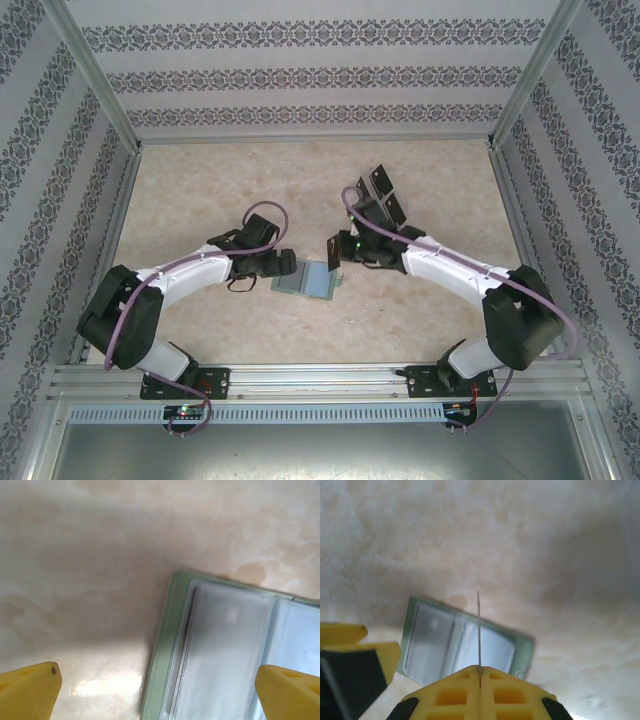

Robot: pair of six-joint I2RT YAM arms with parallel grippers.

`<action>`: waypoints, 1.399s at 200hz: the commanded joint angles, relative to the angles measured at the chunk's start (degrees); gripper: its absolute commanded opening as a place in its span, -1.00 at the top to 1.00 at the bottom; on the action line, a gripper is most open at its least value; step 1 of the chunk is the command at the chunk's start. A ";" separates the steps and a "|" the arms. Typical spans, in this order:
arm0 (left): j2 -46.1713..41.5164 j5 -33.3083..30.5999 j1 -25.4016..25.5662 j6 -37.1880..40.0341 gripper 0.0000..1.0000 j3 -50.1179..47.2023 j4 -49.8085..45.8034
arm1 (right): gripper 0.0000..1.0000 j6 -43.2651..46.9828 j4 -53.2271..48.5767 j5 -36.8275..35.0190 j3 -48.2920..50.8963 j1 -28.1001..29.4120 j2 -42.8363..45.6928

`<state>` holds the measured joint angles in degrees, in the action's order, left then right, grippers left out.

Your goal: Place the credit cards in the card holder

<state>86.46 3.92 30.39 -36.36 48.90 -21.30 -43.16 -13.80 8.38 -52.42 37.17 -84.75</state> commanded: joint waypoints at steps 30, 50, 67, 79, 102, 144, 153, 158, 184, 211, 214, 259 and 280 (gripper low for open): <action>3.67 -3.54 0.39 5.80 -1.00 2.72 -4.83 | 1.00 -16.91 23.63 -6.16 8.89 7.42 -1.38; 4.01 -3.17 0.34 5.85 -1.00 2.49 -4.33 | 1.00 -19.44 27.51 -7.32 10.53 9.05 -3.29; 4.14 -3.04 0.38 5.77 -1.00 2.16 -3.90 | 1.00 -20.97 29.46 -8.37 11.58 9.85 -4.32; 4.25 -3.04 0.43 5.68 -1.00 2.09 -3.83 | 1.00 -21.63 30.39 -9.47 12.40 10.28 -4.47; 4.34 -3.53 0.36 5.69 -1.00 1.80 -3.79 | 1.00 -22.11 31.03 -11.61 13.65 10.95 -3.85; 5.01 -2.17 0.31 5.44 -1.00 0.91 -2.87 | 1.00 -22.59 30.69 -12.19 15.24 11.13 -3.80; 4.55 -0.82 0.35 5.10 -1.00 0.30 -1.76 | 1.00 -22.54 30.68 -11.93 15.57 11.17 -4.15; 4.29 0.10 0.29 4.83 -1.00 -0.10 -1.06 | 1.00 -22.58 30.66 -11.87 15.80 11.20 -4.31; 3.70 5.12 0.47 2.10 -1.00 -1.85 2.67 | 1.00 -22.21 30.68 -11.69 17.05 11.17 -5.07; 3.64 8.76 0.79 -1.90 -1.00 -4.25 7.33 | 1.00 -21.76 29.72 -11.68 18.69 11.13 -4.88; 3.63 8.95 0.84 -2.29 -1.00 -4.52 7.82 | 1.00 -21.64 29.49 -11.64 18.82 11.17 -4.74; 2.88 10.43 4.08 -7.40 -1.00 -7.14 12.68 | 1.00 -18.49 25.02 -11.94 21.46 10.09 -1.48; 2.59 10.73 6.55 -10.09 -1.00 -7.87 15.41 | 1.00 -16.80 23.21 -11.26 22.25 8.39 0.15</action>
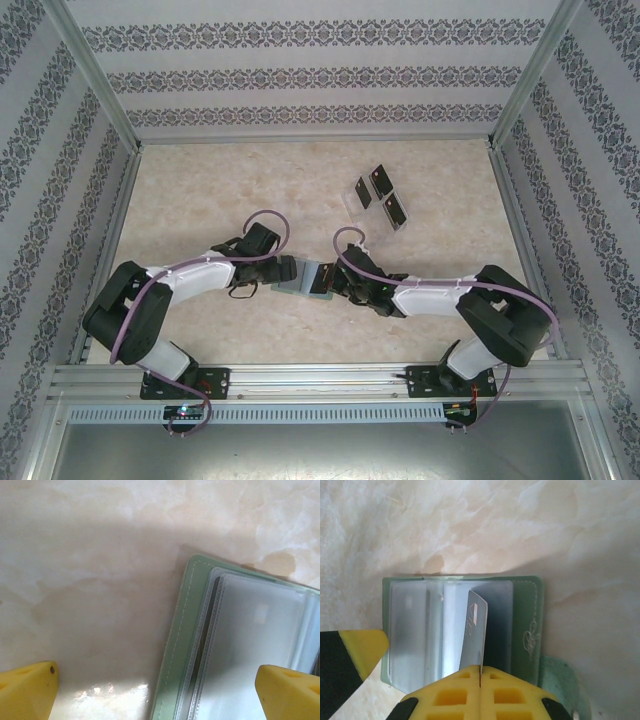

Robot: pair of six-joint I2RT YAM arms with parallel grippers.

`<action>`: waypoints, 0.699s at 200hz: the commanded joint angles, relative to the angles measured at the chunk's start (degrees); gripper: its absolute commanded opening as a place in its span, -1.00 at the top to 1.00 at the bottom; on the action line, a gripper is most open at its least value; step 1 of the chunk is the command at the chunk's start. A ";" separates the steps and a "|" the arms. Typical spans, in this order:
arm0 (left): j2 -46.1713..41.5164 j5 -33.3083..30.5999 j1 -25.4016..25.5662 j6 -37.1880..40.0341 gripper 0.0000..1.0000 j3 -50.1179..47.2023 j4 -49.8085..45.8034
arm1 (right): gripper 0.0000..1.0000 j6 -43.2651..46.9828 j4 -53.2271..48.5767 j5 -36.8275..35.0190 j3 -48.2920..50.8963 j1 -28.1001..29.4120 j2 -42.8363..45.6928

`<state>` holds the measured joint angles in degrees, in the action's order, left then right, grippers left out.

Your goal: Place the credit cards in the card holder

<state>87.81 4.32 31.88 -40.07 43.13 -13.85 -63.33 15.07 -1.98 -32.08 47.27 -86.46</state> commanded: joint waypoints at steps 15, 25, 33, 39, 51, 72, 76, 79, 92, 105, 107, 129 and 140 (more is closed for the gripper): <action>1.31 10.24 6.90 -8.00 -1.00 -2.43 9.66 | 1.00 4.45 -6.15 0.29 2.43 -3.35 2.63; 1.43 10.07 7.96 -8.75 -1.00 -2.36 10.46 | 1.00 5.15 -6.40 1.53 2.45 -4.53 2.89; 1.57 10.00 8.91 -9.27 -1.00 -2.18 10.98 | 1.00 5.84 -6.47 2.26 2.31 -5.16 2.89; 1.65 9.89 9.54 -9.51 -1.00 -2.03 11.31 | 1.00 6.31 -6.59 3.07 2.24 -5.68 2.84; 1.82 9.64 10.55 -10.09 -1.00 -1.82 11.37 | 1.00 7.33 -6.71 4.73 1.55 -6.37 2.46; 1.26 9.63 12.00 -11.37 -1.00 -2.01 11.86 | 1.00 8.65 -6.98 6.63 0.30 -6.88 2.13; 0.97 9.52 12.32 -11.71 -1.00 -2.08 11.88 | 1.00 8.81 -7.01 7.06 0.01 -6.90 2.14; 0.86 9.55 12.52 -11.91 -1.00 -2.22 11.95 | 1.00 9.02 -7.05 7.33 -0.19 -6.97 2.04; -0.23 9.13 13.69 -12.94 -1.00 -2.86 12.04 | 1.00 9.45 -7.18 8.19 -0.92 -7.09 1.94; -1.20 8.77 14.95 -13.89 -1.00 -3.51 12.03 | 1.00 9.80 -7.24 9.07 -1.39 -7.10 1.97; -1.36 8.71 15.09 -14.11 -1.00 -3.61 12.01 | 1.00 9.85 -7.25 9.27 -1.51 -7.03 2.03; -3.34 6.79 16.02 -15.12 -1.00 -4.40 10.51 | 1.00 10.24 -6.72 10.93 -1.83 -7.09 2.49; -4.79 4.20 15.96 -14.67 -1.00 -4.36 8.27 | 1.00 10.47 -6.64 11.59 -1.85 -7.10 3.02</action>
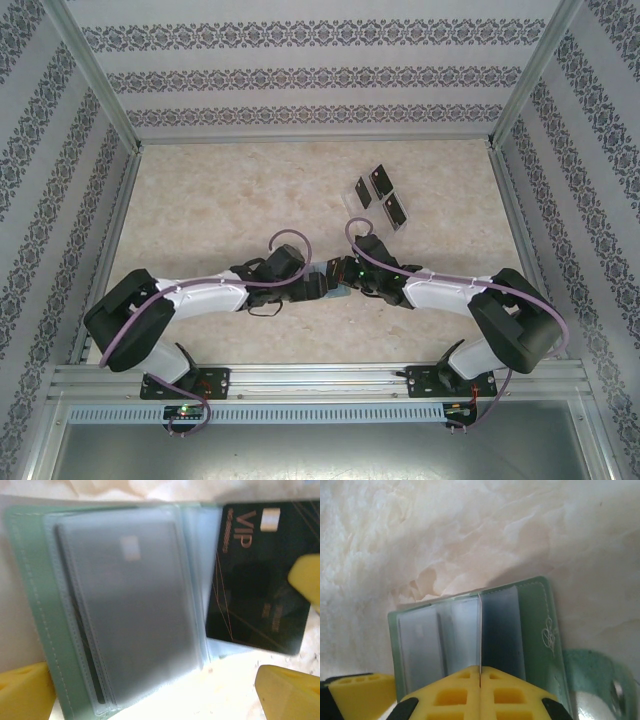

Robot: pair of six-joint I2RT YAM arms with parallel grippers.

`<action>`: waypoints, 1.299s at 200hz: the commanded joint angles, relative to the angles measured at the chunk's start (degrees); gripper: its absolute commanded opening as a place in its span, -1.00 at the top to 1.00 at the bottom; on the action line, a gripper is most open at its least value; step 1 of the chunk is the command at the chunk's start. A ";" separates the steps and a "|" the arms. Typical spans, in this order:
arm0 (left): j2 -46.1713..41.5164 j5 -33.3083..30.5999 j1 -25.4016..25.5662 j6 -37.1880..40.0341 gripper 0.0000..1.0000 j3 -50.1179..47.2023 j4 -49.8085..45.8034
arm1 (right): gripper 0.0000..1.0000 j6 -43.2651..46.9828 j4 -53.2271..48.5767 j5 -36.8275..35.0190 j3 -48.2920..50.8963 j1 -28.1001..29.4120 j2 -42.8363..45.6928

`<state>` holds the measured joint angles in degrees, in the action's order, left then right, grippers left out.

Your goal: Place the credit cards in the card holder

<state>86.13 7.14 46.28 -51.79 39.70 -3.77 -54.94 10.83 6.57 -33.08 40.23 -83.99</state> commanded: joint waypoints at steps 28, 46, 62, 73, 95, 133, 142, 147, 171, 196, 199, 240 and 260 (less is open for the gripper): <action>-4.30 -4.87 -1.19 1.42 -1.00 2.51 -12.47 | 1.00 2.88 -3.45 3.69 -0.71 -0.47 2.67; -3.05 -5.77 -3.77 5.09 -1.00 4.56 -15.79 | 1.00 3.75 -3.54 4.80 -0.35 -1.26 4.10; -1.31 -6.60 -5.43 7.59 -1.00 6.62 -18.70 | 1.00 4.75 -3.11 6.71 -0.24 -2.56 4.96; -0.43 -7.87 -5.71 9.02 -1.00 7.28 -19.42 | 1.00 5.49 -2.35 8.32 -0.40 -3.25 5.24; 2.36 -8.42 -6.59 10.93 -1.00 9.00 -21.30 | 1.00 7.31 -1.75 11.89 -1.80 -4.27 4.10; 5.62 -8.39 -6.99 11.17 -1.00 9.01 -21.97 | 1.00 9.08 1.71 16.64 -2.95 -5.16 -0.31; 5.89 -8.22 -6.99 11.01 -1.00 8.75 -22.07 | 1.00 9.19 2.56 17.53 -3.12 -5.38 -1.56; 5.91 -8.36 -7.00 10.87 -1.00 8.56 -22.15 | 1.00 9.31 3.08 18.04 -3.22 -5.51 -2.23; 5.76 -9.10 -7.08 10.52 -1.00 7.53 -22.42 | 1.00 9.43 4.95 18.95 -3.48 -5.74 -4.90; 5.74 -9.57 -7.95 10.84 -1.00 6.53 -22.17 | 1.00 9.33 6.69 20.19 -3.49 -5.69 -6.83; 5.72 -9.66 -8.07 10.95 -1.00 6.49 -22.15 | 1.00 9.32 6.76 20.28 -3.48 -5.69 -6.94; 5.99 -10.01 -10.62 12.78 -1.00 5.93 -21.54 | 1.00 7.96 9.05 21.14 -3.00 -5.70 -8.30; 6.22 -10.12 -11.46 13.43 -1.00 5.87 -21.63 | 1.00 7.48 9.90 21.64 -3.13 -5.70 -9.24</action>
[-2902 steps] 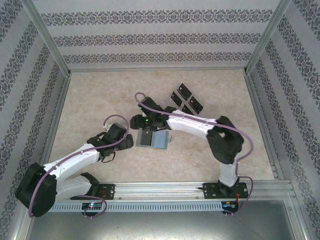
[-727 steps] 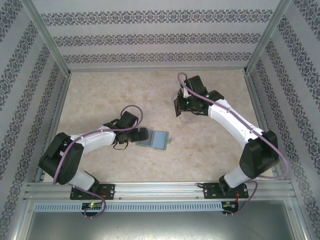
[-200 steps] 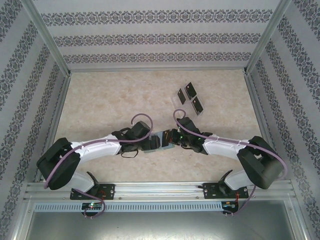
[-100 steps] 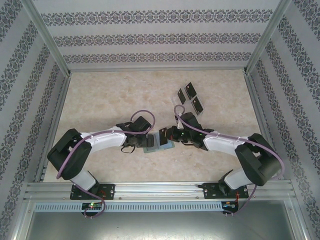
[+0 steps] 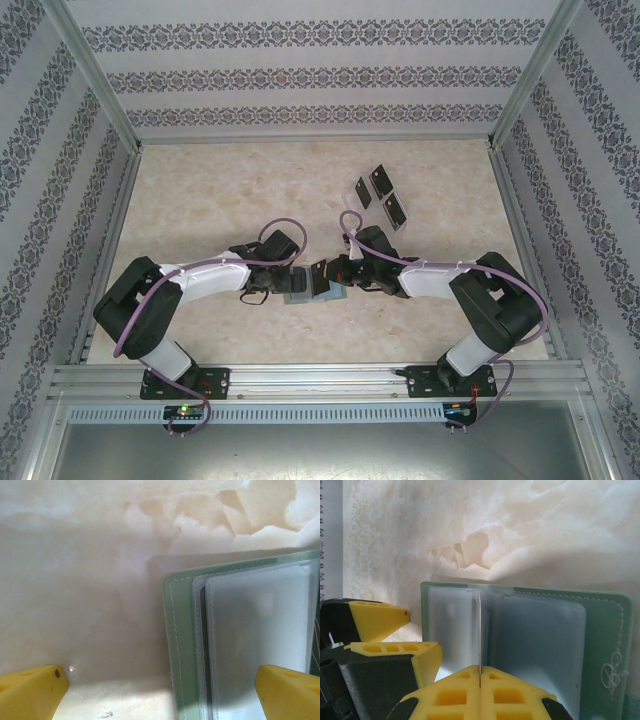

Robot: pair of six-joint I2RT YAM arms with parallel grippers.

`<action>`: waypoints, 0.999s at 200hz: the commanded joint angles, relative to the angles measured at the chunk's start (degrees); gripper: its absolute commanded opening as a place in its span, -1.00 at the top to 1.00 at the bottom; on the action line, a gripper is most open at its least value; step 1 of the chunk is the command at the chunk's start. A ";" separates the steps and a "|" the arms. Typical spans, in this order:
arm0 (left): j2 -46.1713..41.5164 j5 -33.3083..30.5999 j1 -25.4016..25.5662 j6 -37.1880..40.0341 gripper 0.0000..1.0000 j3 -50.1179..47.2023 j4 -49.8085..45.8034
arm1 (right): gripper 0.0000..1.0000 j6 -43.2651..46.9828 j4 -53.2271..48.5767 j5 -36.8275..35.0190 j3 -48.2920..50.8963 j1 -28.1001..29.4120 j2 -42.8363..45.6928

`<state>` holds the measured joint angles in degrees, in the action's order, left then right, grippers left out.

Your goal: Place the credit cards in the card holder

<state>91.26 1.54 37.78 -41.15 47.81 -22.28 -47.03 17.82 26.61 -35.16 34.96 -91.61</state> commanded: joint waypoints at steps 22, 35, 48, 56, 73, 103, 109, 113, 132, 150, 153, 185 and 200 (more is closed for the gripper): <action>1.29 -4.49 -3.56 3.09 -1.00 -2.53 -2.94 | 1.00 -0.18 2.92 1.34 -0.54 -0.52 -1.82; 1.33 -4.44 -3.68 3.09 -1.00 -2.75 -2.78 | 1.00 -0.10 3.00 1.12 0.03 -0.78 -1.64; 1.29 -4.44 -3.75 3.13 -1.00 -2.94 -2.68 | 1.00 0.00 2.92 1.00 0.58 -1.27 -1.35; 1.31 -4.44 -3.72 3.19 -1.00 -2.97 -2.70 | 1.00 0.05 2.96 0.91 1.02 -1.60 -1.12; 1.29 -4.53 -3.77 3.27 -1.00 -3.13 -2.68 | 1.00 0.01 2.92 0.89 1.76 -2.13 -0.61; 1.20 -4.56 -3.72 3.39 -1.00 -3.30 -2.63 | 1.00 -0.06 2.91 0.93 2.63 -2.35 -0.31; 1.20 -4.55 -3.77 3.39 -1.00 -3.27 -2.55 | 1.00 -0.13 3.07 1.10 2.63 -2.33 -0.47; 1.24 -4.55 -3.77 3.48 -1.00 -3.25 -2.59 | 1.00 -0.25 3.28 1.15 2.79 -2.35 -0.56; 1.20 -4.53 -3.78 3.51 -1.00 -3.30 -2.62 | 1.00 -0.52 3.81 1.47 2.92 -2.01 -1.13; 1.25 -4.65 -3.84 3.58 -1.00 -3.31 -2.67 | 1.00 -1.12 4.69 1.69 3.08 -1.60 -1.63; 1.20 -4.69 -3.84 3.53 -1.00 -3.28 -2.68 | 1.00 -1.21 4.85 1.69 3.01 -1.52 -1.70; 0.59 -4.99 -3.85 3.44 -1.00 -3.51 -2.84 | 1.00 -2.88 7.09 2.60 2.87 -0.88 -2.91; 0.35 -5.23 -3.85 3.52 -1.00 -3.43 -3.18 | 1.00 -3.69 8.08 3.08 2.70 -0.74 -3.23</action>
<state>90.63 3.42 36.67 -39.62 47.09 -21.76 -49.15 23.29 28.18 -33.08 33.47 -93.56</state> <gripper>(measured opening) 0.999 0.065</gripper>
